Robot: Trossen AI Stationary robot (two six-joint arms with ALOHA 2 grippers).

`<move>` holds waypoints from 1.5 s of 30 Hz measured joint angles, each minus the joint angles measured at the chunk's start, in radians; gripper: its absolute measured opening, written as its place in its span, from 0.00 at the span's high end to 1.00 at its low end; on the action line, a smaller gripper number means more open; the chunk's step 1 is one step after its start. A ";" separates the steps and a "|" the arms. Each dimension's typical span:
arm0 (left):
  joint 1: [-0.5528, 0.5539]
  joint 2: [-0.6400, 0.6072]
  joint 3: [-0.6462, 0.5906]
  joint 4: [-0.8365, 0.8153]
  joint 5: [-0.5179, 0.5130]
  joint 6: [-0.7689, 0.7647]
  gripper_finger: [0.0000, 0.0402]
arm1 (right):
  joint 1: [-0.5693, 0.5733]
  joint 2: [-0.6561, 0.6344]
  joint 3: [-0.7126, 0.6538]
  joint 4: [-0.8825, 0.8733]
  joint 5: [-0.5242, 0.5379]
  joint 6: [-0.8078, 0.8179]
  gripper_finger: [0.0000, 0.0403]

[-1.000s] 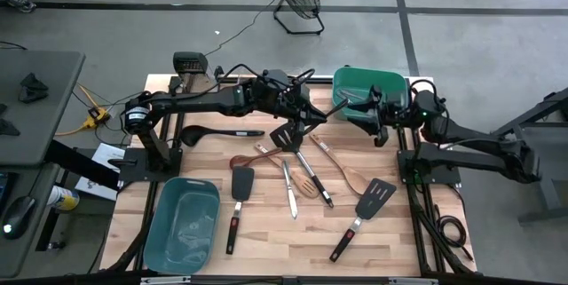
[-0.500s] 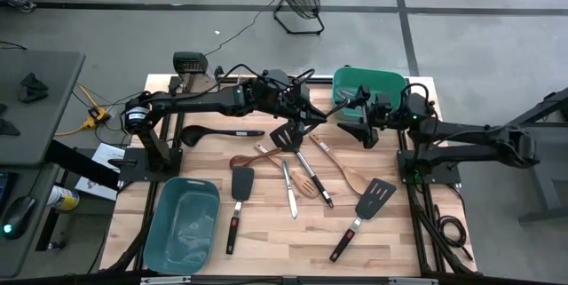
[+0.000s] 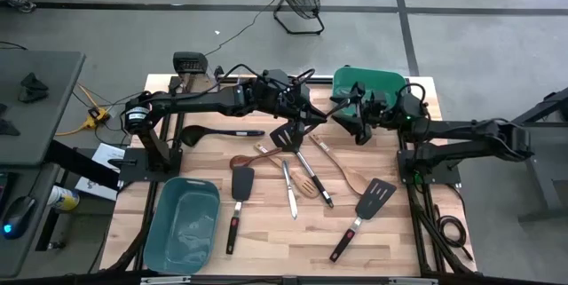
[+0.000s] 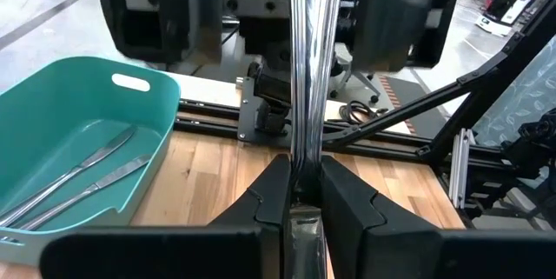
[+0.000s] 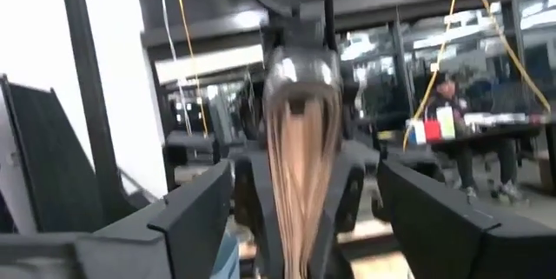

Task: Pick & Place Kitchen Items
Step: Put the left dinner knife into the green bin

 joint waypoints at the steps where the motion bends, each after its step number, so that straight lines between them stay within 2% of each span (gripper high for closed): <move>1: 0.000 0.000 0.000 0.000 0.000 0.000 0.90 | 0.000 0.005 0.000 0.015 0.000 0.000 0.33; 9: 0.000 0.000 0.000 0.000 0.000 0.000 0.90 | 0.000 0.008 0.009 0.001 0.034 -0.003 0.42; 20: 0.000 0.000 0.000 0.000 0.000 -0.001 0.90 | 0.000 0.055 0.048 -0.022 0.016 0.019 0.56; 31: 0.000 0.000 0.000 -0.002 0.000 -0.005 0.90 | 0.000 0.055 0.048 -0.020 -0.026 0.021 0.87; 45: 0.000 0.000 -0.001 -0.003 0.002 -0.028 0.89 | -0.001 0.055 0.048 -0.027 -0.060 0.046 0.87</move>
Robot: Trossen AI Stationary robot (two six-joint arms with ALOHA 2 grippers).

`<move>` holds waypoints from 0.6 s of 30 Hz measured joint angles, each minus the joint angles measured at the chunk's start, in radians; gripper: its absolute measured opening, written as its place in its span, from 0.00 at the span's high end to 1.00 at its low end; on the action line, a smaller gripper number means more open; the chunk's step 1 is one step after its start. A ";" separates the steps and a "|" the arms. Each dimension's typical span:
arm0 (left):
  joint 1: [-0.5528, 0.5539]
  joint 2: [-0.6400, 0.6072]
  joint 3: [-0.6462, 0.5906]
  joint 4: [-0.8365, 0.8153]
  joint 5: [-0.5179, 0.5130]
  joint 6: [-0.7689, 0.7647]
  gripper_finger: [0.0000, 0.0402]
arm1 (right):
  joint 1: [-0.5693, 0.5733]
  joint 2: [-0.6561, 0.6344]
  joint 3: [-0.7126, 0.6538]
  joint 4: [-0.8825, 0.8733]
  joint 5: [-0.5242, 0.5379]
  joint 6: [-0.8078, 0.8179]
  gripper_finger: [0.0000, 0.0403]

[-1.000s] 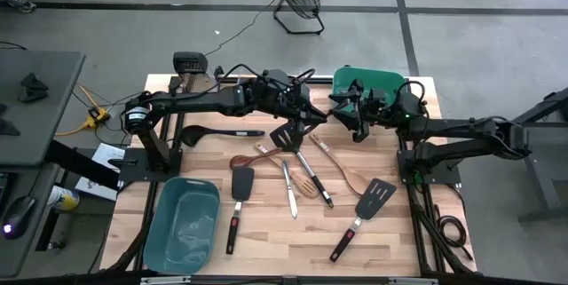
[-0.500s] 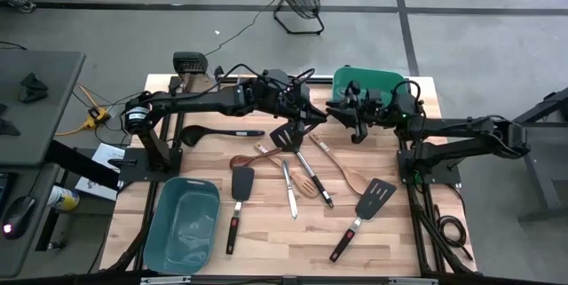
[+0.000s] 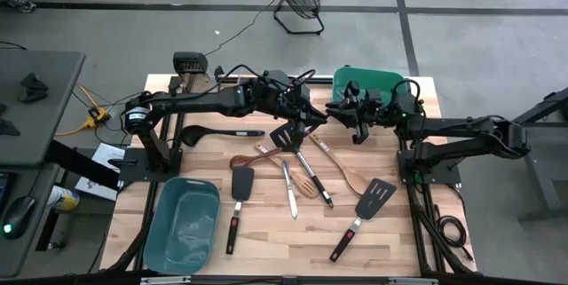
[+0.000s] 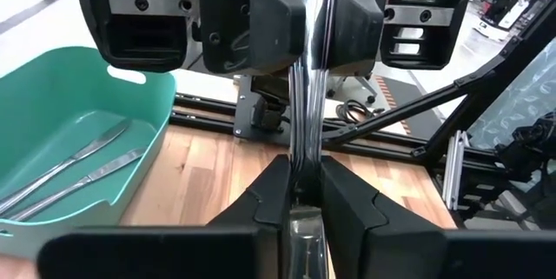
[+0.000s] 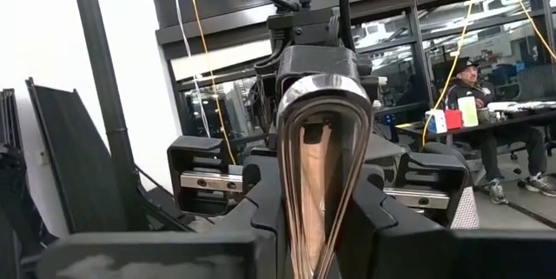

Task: Pick & Place Kitchen Items
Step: Put the left dinner knife into the green bin

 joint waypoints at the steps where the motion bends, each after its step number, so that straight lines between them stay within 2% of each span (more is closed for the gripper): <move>1: 0.000 0.000 0.000 0.000 0.002 0.001 0.86 | 0.000 0.000 0.000 0.000 0.000 0.002 0.87; 5: 0.000 0.000 0.000 0.002 0.003 -0.003 0.71 | 0.001 0.000 0.000 -0.021 -0.002 0.006 0.87; 8: 0.000 0.000 0.000 -0.003 0.002 -0.018 0.64 | 0.001 0.000 0.000 -0.043 0.001 0.002 0.87; 18: 0.002 0.000 0.000 -0.028 -0.009 -0.021 0.61 | -0.021 -0.014 0.000 -0.099 0.032 -0.005 0.87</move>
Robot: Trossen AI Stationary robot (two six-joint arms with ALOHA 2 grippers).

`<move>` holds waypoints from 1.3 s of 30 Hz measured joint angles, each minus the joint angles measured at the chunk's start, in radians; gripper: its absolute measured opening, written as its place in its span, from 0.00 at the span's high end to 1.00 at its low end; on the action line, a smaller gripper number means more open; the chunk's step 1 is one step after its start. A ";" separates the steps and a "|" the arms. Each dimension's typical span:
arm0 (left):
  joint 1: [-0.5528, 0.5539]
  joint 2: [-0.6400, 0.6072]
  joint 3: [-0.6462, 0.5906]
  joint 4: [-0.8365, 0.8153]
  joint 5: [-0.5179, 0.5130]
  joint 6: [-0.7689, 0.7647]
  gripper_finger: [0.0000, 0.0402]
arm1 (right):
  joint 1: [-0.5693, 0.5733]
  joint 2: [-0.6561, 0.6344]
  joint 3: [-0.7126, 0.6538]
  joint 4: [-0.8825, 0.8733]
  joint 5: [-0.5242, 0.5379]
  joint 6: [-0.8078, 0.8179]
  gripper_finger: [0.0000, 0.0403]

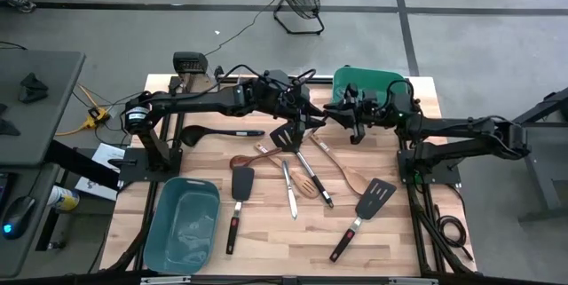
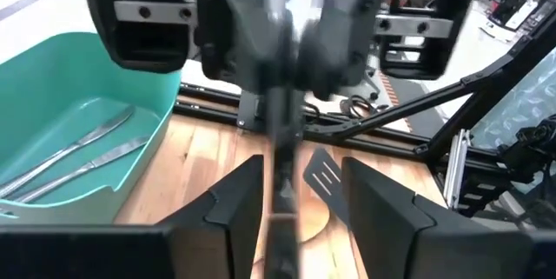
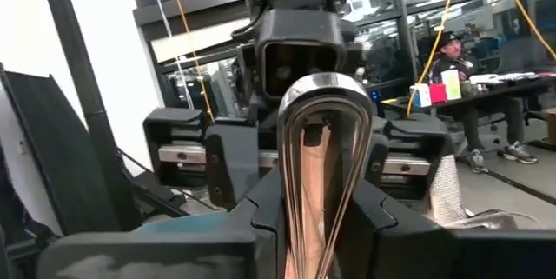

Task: Pick & Place Kitchen Items
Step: Put the left dinner knife into the green bin

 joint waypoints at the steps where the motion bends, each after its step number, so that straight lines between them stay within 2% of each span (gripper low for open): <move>1: 0.000 0.000 0.000 0.000 -0.006 0.000 0.61 | -0.011 -0.010 0.000 -0.022 -0.001 0.001 0.87; 13: 0.000 0.000 0.000 0.001 -0.057 -0.004 0.61 | -0.183 -0.149 0.006 -0.264 -0.034 -0.052 0.87; 16: 0.000 0.000 0.000 0.011 -0.078 -0.008 0.61 | -0.228 -0.159 0.061 -0.412 -0.046 -0.085 0.87; 21: 0.031 -0.012 0.001 0.025 -0.074 -0.036 0.61 | -0.290 -0.141 0.207 -0.709 -0.050 -0.243 0.87; 29: 0.086 -0.025 0.001 0.028 -0.073 -0.049 0.61 | -0.404 -0.063 0.380 -1.062 0.082 -0.467 0.87; 34: 0.087 -0.025 0.001 0.026 -0.075 -0.048 0.61 | -0.462 0.018 0.423 -1.175 0.208 -0.524 0.87; 39: 0.085 -0.025 0.001 0.024 -0.076 -0.045 0.61 | -0.495 0.113 0.423 -1.223 0.231 -0.549 0.87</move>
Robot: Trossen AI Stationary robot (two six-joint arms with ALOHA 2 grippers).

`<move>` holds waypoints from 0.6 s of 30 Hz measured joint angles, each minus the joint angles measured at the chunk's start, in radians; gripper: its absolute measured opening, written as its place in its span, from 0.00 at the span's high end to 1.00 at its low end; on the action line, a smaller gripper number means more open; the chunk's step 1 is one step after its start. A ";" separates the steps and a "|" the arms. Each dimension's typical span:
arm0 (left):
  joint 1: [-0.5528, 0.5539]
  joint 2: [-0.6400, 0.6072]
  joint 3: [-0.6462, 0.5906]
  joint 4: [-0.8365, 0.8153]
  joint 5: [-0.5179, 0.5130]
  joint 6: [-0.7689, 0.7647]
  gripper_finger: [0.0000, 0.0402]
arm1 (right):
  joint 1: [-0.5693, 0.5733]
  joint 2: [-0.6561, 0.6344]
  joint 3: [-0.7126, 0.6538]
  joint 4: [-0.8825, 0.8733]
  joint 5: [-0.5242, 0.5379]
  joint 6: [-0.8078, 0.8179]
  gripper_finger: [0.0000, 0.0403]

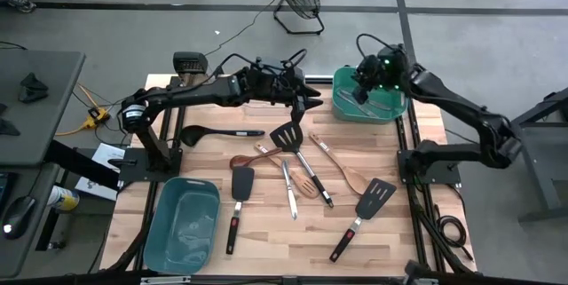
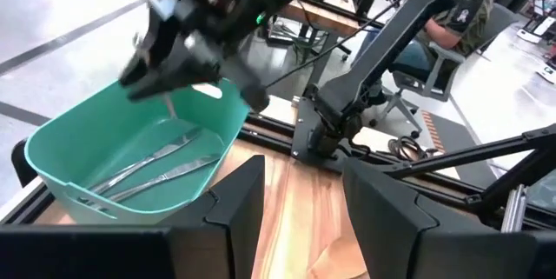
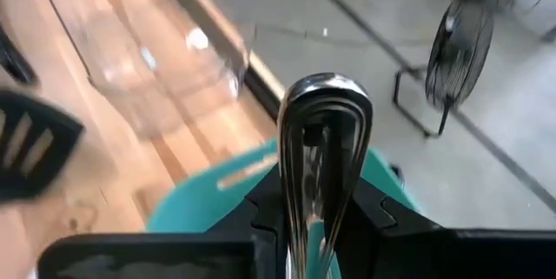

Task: Pick & Place Kitchen Items
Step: Put the left dinner knife into the green bin

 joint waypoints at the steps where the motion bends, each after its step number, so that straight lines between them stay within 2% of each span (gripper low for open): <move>1: 0.000 0.000 0.000 0.000 0.000 0.000 0.61 | -0.002 0.020 0.000 -0.006 0.009 -0.013 0.87; 11: 0.000 0.000 0.000 -0.020 -0.003 0.000 0.61 | -0.002 0.165 0.000 -0.022 0.111 -0.085 0.87; 18: 0.000 0.001 0.000 -0.024 -0.003 0.000 0.61 | -0.001 0.226 0.001 -0.060 0.136 -0.133 0.87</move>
